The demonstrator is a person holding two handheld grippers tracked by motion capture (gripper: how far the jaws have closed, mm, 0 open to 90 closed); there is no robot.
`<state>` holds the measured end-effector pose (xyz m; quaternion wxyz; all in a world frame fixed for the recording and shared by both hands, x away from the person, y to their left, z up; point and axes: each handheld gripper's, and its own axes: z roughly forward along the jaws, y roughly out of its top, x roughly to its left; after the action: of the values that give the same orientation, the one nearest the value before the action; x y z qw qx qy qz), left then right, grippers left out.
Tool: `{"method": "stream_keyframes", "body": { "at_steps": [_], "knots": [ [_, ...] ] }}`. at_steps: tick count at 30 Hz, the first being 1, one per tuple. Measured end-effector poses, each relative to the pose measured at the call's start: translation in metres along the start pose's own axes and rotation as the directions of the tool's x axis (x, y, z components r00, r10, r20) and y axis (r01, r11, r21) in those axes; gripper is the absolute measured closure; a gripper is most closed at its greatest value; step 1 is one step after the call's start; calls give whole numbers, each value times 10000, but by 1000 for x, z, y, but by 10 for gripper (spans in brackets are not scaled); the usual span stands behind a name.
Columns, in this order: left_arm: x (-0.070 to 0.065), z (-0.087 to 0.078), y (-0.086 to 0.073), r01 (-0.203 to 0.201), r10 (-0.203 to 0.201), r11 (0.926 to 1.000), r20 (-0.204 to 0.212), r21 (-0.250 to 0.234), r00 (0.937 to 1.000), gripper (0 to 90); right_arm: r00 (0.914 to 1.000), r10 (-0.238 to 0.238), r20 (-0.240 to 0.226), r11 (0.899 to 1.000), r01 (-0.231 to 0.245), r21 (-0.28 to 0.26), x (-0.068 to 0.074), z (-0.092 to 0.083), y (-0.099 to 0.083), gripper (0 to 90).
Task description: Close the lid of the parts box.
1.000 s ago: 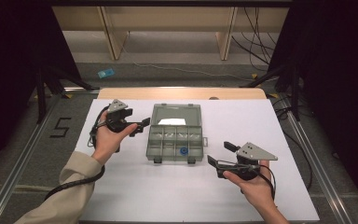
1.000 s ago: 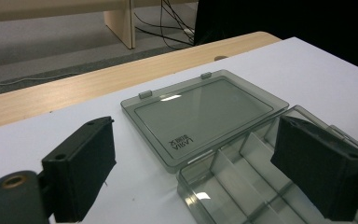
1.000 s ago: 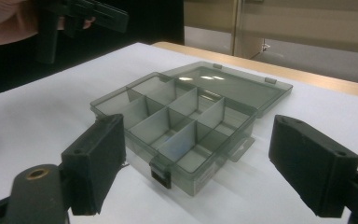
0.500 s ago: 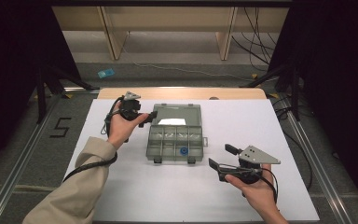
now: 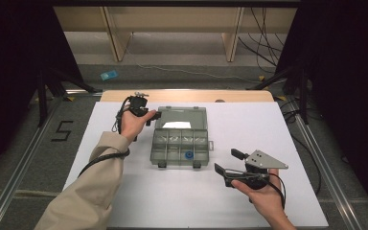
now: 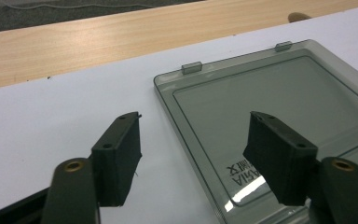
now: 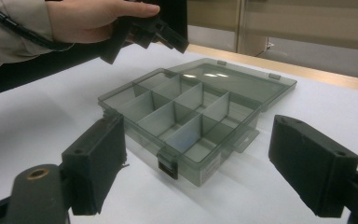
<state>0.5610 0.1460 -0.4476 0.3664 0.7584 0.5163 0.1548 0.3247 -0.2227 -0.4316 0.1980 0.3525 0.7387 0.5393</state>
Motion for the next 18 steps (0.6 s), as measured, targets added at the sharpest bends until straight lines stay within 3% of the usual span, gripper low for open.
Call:
{"method": "stream_keyframes", "body": {
  "at_steps": [6, 12, 16, 18],
  "knots": [
    [-6, 11, 3, 391, -388, 9987, -111, 323, 9992, 488, 10000, -5, 15, 10000, 5, -14, 0, 0, 0, 198],
    [-7, 22, 1, 745, -715, 9923, -338, 988, 9969, 562, 10000, 5, 15, 10000, -5, 49, 0, 0, 0, 198],
    [-9, 25, 0, 1280, -1246, 9860, -377, 1069, 9915, 624, 10000, 19, -5, 10000, -19, 55, -1, 0, -1, 199],
    [-9, 26, 1, 1342, -1309, 9843, -360, 1142, 9907, 650, 9999, 121, -31, 9999, -121, 89, -1, 0, -1, 198]
  ]
}}
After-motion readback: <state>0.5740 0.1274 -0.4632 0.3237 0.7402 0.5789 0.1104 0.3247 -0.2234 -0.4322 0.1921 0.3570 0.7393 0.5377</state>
